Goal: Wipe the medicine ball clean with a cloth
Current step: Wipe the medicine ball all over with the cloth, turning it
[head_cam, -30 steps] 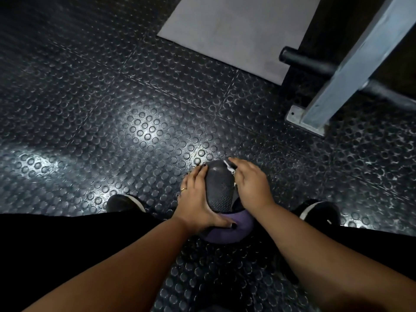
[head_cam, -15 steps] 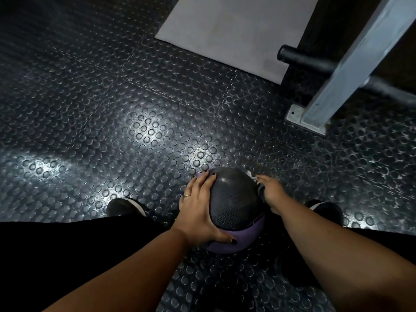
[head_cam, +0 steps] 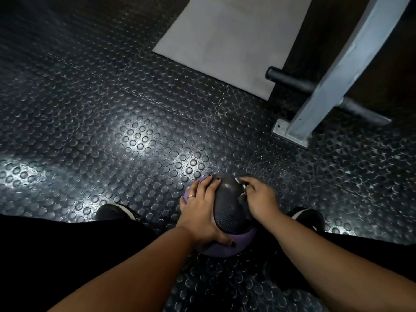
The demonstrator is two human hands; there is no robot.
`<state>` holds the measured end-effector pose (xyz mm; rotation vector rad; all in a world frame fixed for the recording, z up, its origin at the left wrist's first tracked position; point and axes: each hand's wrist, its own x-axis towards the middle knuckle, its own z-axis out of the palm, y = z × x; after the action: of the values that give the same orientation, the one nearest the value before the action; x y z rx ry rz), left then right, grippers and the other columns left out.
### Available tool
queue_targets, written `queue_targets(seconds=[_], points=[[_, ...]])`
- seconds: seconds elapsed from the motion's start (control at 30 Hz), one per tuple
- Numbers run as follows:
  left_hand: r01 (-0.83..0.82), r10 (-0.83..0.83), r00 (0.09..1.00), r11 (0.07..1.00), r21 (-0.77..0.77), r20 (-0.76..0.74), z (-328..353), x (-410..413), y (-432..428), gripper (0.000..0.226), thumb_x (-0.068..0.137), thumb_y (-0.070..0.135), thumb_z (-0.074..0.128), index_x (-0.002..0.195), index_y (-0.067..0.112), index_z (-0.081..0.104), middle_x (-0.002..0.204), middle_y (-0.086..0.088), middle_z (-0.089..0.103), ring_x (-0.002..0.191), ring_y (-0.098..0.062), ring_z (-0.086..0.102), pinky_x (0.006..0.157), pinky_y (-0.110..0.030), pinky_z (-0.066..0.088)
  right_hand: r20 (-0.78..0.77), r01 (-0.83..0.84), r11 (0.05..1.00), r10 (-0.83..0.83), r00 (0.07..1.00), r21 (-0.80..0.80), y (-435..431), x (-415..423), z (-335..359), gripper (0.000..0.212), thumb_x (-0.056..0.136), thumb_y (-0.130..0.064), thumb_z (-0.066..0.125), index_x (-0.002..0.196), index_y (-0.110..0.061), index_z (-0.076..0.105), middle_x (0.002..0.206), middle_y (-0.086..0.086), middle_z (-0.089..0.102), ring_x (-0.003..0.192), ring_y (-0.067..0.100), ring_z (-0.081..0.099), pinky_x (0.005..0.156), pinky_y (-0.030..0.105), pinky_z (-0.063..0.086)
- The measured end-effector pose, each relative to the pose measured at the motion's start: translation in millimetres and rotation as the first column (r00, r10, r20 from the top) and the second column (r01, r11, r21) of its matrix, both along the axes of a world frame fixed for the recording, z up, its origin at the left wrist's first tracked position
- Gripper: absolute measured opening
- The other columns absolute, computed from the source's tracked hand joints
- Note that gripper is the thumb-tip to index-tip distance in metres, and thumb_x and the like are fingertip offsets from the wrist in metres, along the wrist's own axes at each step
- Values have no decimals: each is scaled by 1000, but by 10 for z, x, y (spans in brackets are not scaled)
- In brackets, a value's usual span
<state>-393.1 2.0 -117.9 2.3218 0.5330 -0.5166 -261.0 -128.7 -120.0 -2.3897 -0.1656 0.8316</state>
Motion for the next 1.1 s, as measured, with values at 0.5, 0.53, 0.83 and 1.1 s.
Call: queue_targets(seconds=[0.5,0.53,0.83,1.1], points=[[13,-24,984,998,-64,-179,202,-29,125,157,32,49,99,152,36,0,160,19,-2,152,-34,0,109,-76,20,217,133,984,-156,964,118,-303,199,619,33,97,-11,48,122,-28,61,104,5,65,77,18,55,56,24,35],[0,-13,982,998,-66,-190,194,-26,137,152,32,46,99,150,37,4,158,16,2,149,-38,8,109,-73,28,201,108,987,-131,971,118,-300,168,588,31,96,-11,50,120,-26,64,105,4,66,80,16,55,56,22,36],[-636,572,767,737,-228,-290,15,-104,-163,163,29,65,94,158,20,3,160,-5,5,149,-37,17,118,-55,28,322,-140,973,76,944,181,-157,-118,400,32,91,-5,58,118,-18,67,114,3,61,97,12,55,84,9,36],[-435,375,883,879,-194,-283,1,-229,-78,167,32,64,94,157,26,-10,164,2,-10,152,-38,3,120,-57,21,284,-378,908,319,904,181,-102,-194,241,35,89,-1,58,120,-14,67,118,3,62,107,14,54,88,1,28]])
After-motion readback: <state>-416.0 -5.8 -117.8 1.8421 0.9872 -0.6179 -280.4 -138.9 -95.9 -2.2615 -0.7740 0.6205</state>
